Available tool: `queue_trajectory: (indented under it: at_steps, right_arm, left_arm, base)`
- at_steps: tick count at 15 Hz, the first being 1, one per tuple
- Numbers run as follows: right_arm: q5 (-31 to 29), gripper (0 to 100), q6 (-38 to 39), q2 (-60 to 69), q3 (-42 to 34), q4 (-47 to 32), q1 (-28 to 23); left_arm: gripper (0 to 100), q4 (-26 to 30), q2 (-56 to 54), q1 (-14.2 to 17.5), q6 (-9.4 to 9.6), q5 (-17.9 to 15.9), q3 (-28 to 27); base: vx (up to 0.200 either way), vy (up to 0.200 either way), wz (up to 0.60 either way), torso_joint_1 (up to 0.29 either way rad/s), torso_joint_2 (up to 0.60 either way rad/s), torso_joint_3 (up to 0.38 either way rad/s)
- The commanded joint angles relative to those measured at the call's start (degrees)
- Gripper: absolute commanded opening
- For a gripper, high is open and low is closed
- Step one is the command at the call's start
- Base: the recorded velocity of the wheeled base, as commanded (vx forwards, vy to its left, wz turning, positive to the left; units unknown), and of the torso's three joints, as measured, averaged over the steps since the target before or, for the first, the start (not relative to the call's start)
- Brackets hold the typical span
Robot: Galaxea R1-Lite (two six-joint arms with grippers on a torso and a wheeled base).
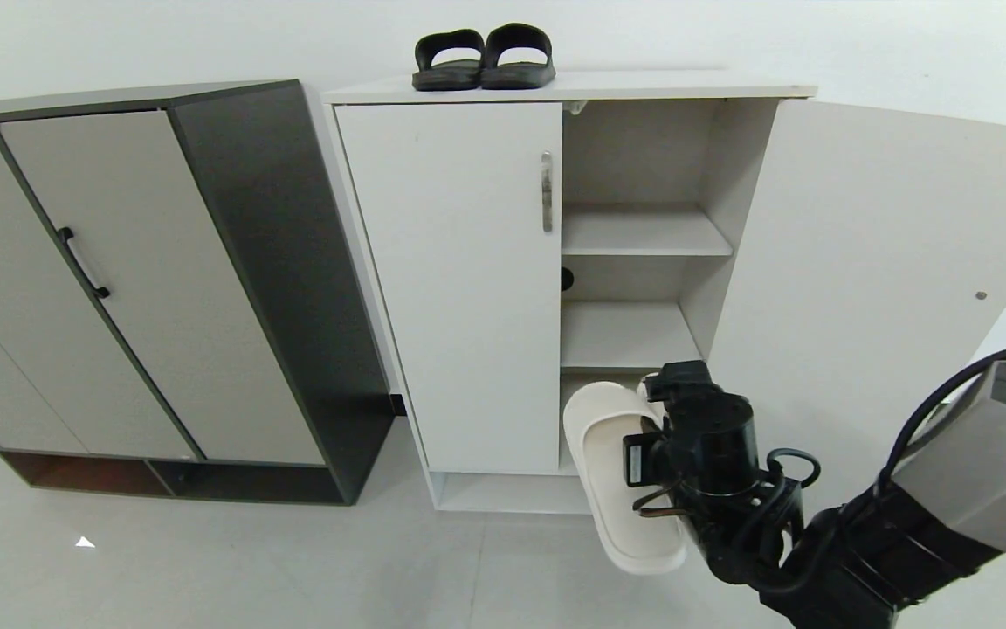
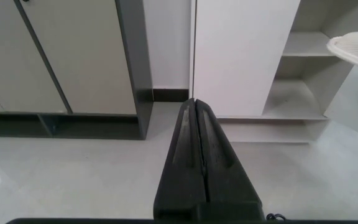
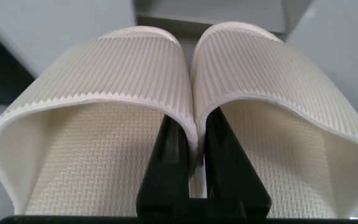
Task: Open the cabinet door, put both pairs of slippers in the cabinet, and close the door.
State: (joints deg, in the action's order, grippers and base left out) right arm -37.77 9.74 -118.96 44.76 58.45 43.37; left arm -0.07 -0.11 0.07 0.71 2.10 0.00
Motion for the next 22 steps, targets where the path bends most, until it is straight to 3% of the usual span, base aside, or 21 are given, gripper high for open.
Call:
queue_trajectory:
  at_steps: [1,4,10,15,22]
  right_arm:
    - [-1.17,0,0.02,-4.0,2.26,-0.01,0.04]
    - [-1.26,0,0.02,-4.09,2.43,-0.01,0.13]
    - [-1.26,0,0.02,-6.9,4.19,0.08,0.04]
    - [-1.26,0,0.1,-11.47,10.26,0.08,0.04]
    - [-1.26,0,2.21,-12.97,10.34,0.08,-0.31]
  left_arm:
    - [0,-0.01,0.2,0.01,0.0,0.01,0.0]
    - [0,-0.01,0.2,0.01,0.0,0.01,0.0]
    - [0,-0.01,0.2,0.01,0.0,-0.08,0.0]
    - [0,-0.01,0.2,0.01,0.0,-0.08,0.0]
    - [0,-0.01,0.2,0.01,0.0,-1.57,0.0]
  base:
    - [0.0,-0.2,0.0,0.007,-0.01,-0.002]
    - [0.0,-0.2,0.0,0.004,0.0,0.004]
    - [0.0,0.0,0.0,0.0,0.0,0.0]
    - [0.0,0.0,0.0,0.0,0.0,0.0]
    - [0.0,0.0,0.0,0.0,0.0,0.0]
